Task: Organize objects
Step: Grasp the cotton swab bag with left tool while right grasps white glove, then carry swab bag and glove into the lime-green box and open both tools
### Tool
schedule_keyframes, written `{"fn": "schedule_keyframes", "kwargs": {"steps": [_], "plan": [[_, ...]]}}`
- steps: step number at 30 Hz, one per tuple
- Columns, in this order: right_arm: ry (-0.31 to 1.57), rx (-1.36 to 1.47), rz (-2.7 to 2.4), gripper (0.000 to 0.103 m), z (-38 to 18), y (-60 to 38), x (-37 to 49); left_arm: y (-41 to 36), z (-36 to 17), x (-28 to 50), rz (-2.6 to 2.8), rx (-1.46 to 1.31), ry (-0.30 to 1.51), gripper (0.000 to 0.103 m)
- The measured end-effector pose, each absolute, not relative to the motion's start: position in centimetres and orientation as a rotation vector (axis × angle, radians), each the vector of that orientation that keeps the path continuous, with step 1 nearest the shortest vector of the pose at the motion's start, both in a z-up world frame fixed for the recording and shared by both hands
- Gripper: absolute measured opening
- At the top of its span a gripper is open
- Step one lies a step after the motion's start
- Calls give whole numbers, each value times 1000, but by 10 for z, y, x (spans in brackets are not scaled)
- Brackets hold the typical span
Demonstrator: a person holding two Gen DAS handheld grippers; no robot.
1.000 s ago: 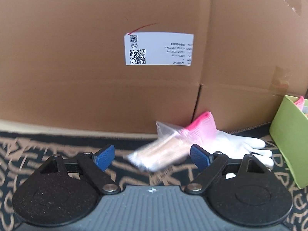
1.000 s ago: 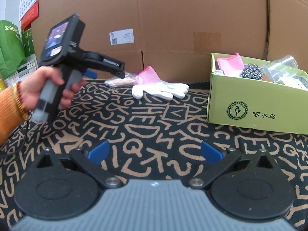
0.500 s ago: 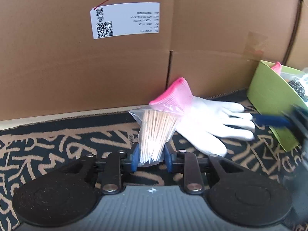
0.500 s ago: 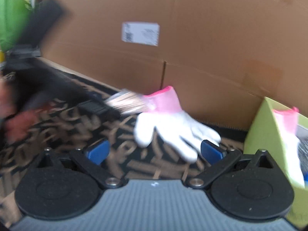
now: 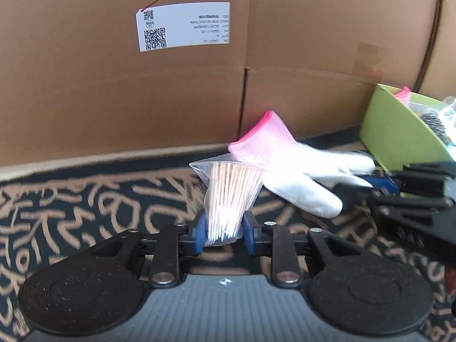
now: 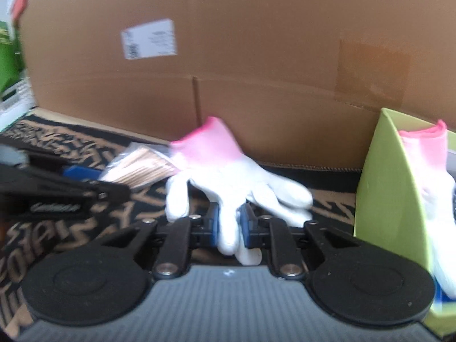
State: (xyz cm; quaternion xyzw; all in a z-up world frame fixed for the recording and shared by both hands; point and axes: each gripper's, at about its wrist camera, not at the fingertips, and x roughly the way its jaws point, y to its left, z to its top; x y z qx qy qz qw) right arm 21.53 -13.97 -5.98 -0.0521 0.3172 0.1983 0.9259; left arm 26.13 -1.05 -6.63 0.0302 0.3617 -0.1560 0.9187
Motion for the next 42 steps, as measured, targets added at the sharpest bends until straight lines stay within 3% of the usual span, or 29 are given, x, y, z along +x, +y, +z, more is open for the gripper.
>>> {"fn": "schedule_keyframes", "kwargs": {"steps": [8,13,14,15,16,17,18,22,25,28,32,34,36,42], "plan": [[616,-71,522,14,-43,-160,135,-16,-69,180,-350,14,742,28],[688,-58,651,17,-34,-167,105,-3,-69,130,-344,-49,728,30],[693,-59,659,24,-34,-167,101,-3,-71,127,-336,-43,724,34],[690,-60,659,49,-34,-167,99,-4,-71,125,-326,-33,720,38],[675,-58,645,67,-34,-166,97,-4,-70,124,-315,-21,714,54],[649,-61,619,91,-34,-166,95,-5,-69,124,-309,-14,704,69],[634,-71,591,94,-34,-165,96,-6,-69,126,-301,-11,688,71],[656,-40,510,94,-45,-160,116,-7,-69,137,-280,-17,679,71],[705,69,472,92,-59,-164,132,-6,-72,143,-286,-36,700,56],[700,76,433,79,-66,-163,130,-6,-72,142,-281,-36,695,54],[686,42,440,41,-64,-159,117,-9,-73,142,-265,-21,692,58],[672,16,439,33,-63,-157,109,-13,-73,141,-259,-4,692,58],[662,21,453,16,-62,-158,102,-14,-73,141,-273,13,692,57],[650,74,472,14,-61,-173,81,-16,-74,139,-261,27,683,58]]}}
